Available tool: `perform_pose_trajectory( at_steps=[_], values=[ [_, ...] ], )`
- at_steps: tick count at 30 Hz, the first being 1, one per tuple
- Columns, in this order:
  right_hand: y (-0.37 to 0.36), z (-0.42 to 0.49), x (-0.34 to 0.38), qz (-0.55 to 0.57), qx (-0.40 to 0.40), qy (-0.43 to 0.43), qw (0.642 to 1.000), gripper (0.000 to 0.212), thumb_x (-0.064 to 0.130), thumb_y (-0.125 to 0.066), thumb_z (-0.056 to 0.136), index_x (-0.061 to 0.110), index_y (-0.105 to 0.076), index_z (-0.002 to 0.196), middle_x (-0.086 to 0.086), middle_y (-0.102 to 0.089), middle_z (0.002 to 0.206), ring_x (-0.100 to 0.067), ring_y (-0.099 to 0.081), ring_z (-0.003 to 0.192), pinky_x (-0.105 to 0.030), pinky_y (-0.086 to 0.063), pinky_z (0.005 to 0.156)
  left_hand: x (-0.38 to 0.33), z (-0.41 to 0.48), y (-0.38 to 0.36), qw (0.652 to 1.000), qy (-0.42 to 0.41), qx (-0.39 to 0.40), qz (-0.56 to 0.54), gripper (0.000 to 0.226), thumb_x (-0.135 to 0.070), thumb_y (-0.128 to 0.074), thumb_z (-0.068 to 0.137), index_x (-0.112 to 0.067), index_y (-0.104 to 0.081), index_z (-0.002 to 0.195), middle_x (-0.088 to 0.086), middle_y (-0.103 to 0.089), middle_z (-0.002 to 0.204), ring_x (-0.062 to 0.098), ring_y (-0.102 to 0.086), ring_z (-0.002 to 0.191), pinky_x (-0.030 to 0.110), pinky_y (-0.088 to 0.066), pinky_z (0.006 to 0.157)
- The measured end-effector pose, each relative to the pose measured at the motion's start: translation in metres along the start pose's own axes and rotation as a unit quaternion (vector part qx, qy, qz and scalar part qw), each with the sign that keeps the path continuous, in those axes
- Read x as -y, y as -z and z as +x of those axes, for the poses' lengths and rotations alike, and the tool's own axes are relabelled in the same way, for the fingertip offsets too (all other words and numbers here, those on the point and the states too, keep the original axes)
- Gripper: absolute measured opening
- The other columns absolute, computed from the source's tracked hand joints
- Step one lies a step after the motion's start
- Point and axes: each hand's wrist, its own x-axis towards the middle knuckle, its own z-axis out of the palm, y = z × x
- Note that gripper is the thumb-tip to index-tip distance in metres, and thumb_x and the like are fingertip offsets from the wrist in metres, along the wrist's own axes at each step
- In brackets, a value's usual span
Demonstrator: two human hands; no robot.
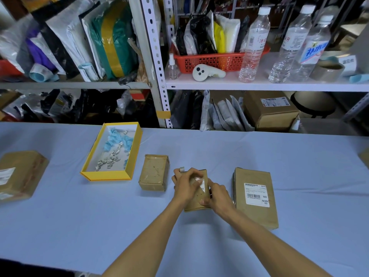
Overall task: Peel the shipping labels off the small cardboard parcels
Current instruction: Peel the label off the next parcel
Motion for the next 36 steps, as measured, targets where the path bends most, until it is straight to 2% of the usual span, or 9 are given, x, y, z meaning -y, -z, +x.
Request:
perform_pose_trajectory(
  at_steps=[4, 9, 15, 21, 27, 33, 36],
  values=[
    [0.001, 0.0, -0.002, 0.016, 0.005, 0.005, 1.0, 0.068, 0.016, -0.073, 0.067, 0.028, -0.051, 0.13, -0.006, -0.067, 0.097, -0.026, -0.065, 0.091, -0.037, -0.056, 0.081, 0.002, 0.003, 0.0, 0.999, -0.019, -0.019, 0.024, 0.022, -0.02, -0.067, 0.081, -0.041, -0.063, 0.077, -0.005, -0.04, 0.111, 0.015, -0.035, 0.11, 0.041, -0.035, 0.105],
    [0.001, 0.001, -0.005, 0.043, 0.006, 0.011, 0.999, 0.07, 0.016, -0.073, 0.066, 0.037, -0.051, 0.129, -0.003, -0.068, 0.097, -0.021, -0.066, 0.089, -0.038, -0.058, 0.081, 0.009, 0.008, 0.002, 0.999, -0.033, -0.025, 0.029, 0.015, -0.028, -0.069, 0.079, -0.042, -0.063, 0.079, -0.01, -0.043, 0.101, 0.015, -0.047, 0.107, 0.046, -0.039, 0.102],
    [0.0, 0.002, -0.005, 0.033, 0.009, 0.009, 0.999, 0.067, 0.02, -0.073, 0.067, 0.036, -0.049, 0.127, -0.003, -0.067, 0.097, -0.023, -0.064, 0.091, -0.039, -0.056, 0.082, 0.008, 0.014, -0.001, 0.997, -0.025, -0.037, 0.057, 0.011, -0.033, -0.069, 0.078, -0.04, -0.062, 0.073, -0.012, -0.046, 0.096, 0.013, -0.051, 0.102, 0.055, -0.037, 0.103],
    [-0.002, 0.002, -0.002, 0.035, 0.001, 0.0, 0.999, 0.062, 0.018, -0.07, 0.067, 0.027, -0.052, 0.125, -0.005, -0.064, 0.099, -0.024, -0.064, 0.09, -0.04, -0.057, 0.08, 0.004, 0.015, 0.003, 0.995, -0.018, -0.022, 0.09, 0.027, -0.024, -0.067, 0.081, -0.04, -0.055, 0.063, -0.015, -0.041, 0.091, 0.017, -0.052, 0.101, 0.056, -0.034, 0.104],
    [-0.005, 0.004, -0.002, 0.034, -0.008, -0.007, 0.999, 0.062, 0.021, -0.068, 0.063, 0.029, -0.052, 0.123, -0.005, -0.063, 0.101, -0.026, -0.063, 0.092, -0.042, -0.057, 0.08, 0.009, 0.014, 0.009, 0.995, -0.034, -0.013, 0.09, 0.025, -0.025, -0.068, 0.081, -0.038, -0.055, 0.063, -0.015, -0.043, 0.088, 0.017, -0.054, 0.095, 0.058, -0.037, 0.101],
    [-0.005, 0.003, -0.002, 0.023, -0.013, -0.009, 1.0, 0.064, 0.018, -0.07, 0.064, 0.026, -0.053, 0.125, -0.005, -0.063, 0.1, -0.026, -0.062, 0.093, -0.041, -0.056, 0.081, 0.011, 0.01, 0.013, 0.995, -0.054, -0.024, 0.082, 0.026, -0.026, -0.07, 0.079, -0.04, -0.056, 0.062, -0.01, -0.047, 0.09, 0.013, -0.055, 0.091, 0.053, -0.041, 0.097],
    [-0.006, 0.001, 0.0, 0.022, -0.015, -0.016, 1.0, 0.064, 0.019, -0.067, 0.064, 0.023, -0.052, 0.125, -0.007, -0.063, 0.102, -0.027, -0.062, 0.094, -0.041, -0.056, 0.081, 0.009, 0.006, 0.016, 0.994, -0.067, -0.03, 0.079, 0.03, -0.023, -0.071, 0.08, -0.04, -0.055, 0.06, -0.01, -0.045, 0.086, 0.007, -0.051, 0.085, 0.049, -0.039, 0.097]
  ],
)
